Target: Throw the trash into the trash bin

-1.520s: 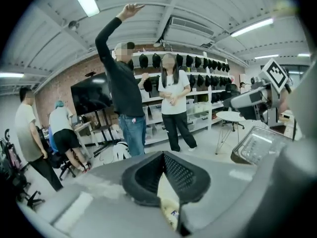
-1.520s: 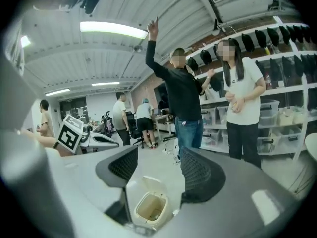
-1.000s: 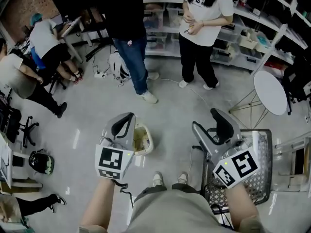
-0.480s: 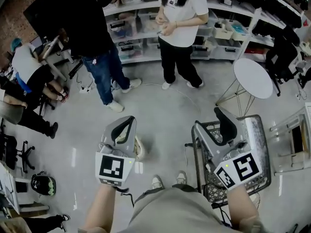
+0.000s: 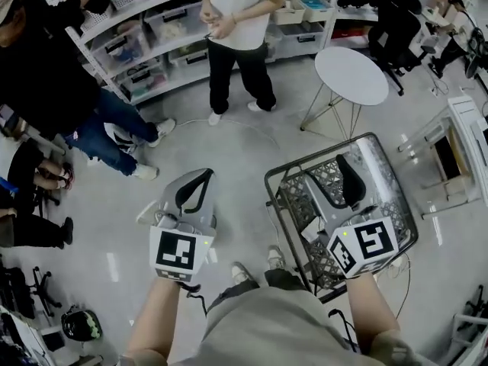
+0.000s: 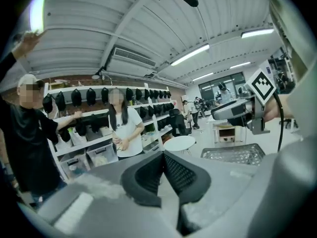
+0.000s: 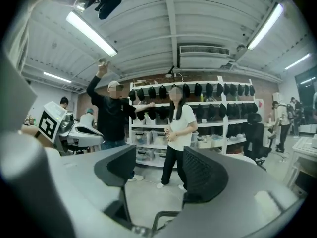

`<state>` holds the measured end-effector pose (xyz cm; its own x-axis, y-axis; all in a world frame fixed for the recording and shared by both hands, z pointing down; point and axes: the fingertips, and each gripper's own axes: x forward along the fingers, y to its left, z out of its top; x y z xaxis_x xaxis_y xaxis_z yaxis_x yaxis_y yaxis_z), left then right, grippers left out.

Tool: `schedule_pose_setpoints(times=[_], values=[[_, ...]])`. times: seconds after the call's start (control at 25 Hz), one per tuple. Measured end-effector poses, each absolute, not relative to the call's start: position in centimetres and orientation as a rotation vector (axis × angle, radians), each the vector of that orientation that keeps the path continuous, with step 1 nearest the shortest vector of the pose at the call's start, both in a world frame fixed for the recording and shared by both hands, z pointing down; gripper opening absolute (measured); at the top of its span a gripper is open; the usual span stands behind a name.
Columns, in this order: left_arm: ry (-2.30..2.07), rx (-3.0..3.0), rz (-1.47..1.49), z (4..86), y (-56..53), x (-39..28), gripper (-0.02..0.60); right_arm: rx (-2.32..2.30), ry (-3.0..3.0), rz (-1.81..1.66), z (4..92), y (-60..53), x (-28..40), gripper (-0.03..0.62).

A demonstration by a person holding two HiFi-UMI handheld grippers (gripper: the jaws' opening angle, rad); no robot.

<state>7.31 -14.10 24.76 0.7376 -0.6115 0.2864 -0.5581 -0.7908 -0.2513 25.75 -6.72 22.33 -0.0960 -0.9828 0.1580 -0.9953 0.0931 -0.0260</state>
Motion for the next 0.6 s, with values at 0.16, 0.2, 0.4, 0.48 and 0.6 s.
schedule_pose_setpoints(times=[0.16, 0.2, 0.4, 0.48, 0.6], values=[[0.760, -2.853, -0.596, 27.7, -13.7, 12.4, 0.003, 2.146, -2.072, 0.301, 26.1, -5.0, 30.0, 0.307], [0.725, -2.864, -0.611, 28.3, -13.5, 13.4, 0.003, 2.166, -2.031, 0.333, 27.3, -4.6, 30.9, 0.309], [0.568, -2.897, -0.687, 31.8, -12.7, 18.1, 0.003, 2.238, -1.885, 0.510, 34.1, -3.1, 34.5, 0.329], [0.512, -2.906, -0.726, 33.7, -12.3, 19.7, 0.003, 2.274, -1.830, 0.589, 36.8, -2.5, 35.7, 0.331], [0.435, -2.926, -0.789, 36.4, -11.5, 21.5, 0.003, 2.331, -1.727, 0.721, 41.2, -1.1, 36.9, 0.333]])
